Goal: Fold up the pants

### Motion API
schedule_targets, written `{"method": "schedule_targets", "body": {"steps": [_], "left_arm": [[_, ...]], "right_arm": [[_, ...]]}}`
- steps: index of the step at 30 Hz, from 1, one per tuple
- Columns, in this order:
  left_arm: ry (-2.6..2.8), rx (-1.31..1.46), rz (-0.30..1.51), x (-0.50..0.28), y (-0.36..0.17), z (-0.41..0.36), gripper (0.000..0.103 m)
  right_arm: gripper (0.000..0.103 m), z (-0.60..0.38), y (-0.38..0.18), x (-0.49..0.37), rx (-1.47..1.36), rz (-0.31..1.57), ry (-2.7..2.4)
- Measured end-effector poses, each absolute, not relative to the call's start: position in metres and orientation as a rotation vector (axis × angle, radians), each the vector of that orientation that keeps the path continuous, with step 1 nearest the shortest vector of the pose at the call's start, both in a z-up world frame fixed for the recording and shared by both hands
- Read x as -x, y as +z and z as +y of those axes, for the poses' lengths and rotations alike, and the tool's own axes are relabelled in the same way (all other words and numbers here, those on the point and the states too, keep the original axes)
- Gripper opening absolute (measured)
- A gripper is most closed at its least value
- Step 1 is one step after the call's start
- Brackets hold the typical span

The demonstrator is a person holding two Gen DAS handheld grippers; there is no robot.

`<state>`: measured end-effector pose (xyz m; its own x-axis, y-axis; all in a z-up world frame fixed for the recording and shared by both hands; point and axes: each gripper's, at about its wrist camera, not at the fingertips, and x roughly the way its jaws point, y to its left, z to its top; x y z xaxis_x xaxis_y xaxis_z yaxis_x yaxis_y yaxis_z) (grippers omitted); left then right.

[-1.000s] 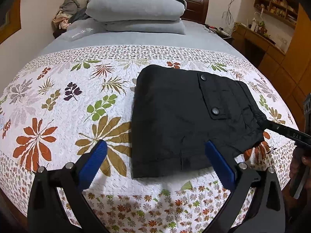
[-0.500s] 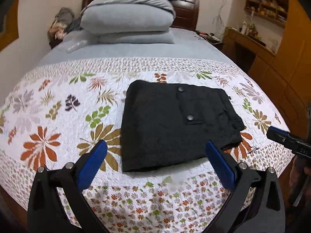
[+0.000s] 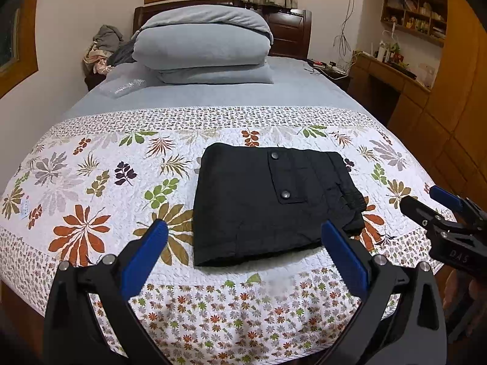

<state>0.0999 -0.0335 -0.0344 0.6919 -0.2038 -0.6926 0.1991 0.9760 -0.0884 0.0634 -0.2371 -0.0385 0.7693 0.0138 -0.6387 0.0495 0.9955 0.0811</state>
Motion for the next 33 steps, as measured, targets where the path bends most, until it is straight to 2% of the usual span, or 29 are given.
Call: {"method": "schedule_targets", "body": {"steps": [11, 33], "left_arm": [[-0.208, 0.021, 0.761, -0.089, -0.017, -0.024, 0.1], [-0.208, 0.033, 0.702, -0.079, -0.009, -0.017, 0.1]], "right_arm": [[0.1, -0.231, -0.027, -0.054, -0.16, 0.658, 0.011], [0.1, -0.205, -0.012, -0.043, -0.026, 0.583, 0.064]]}}
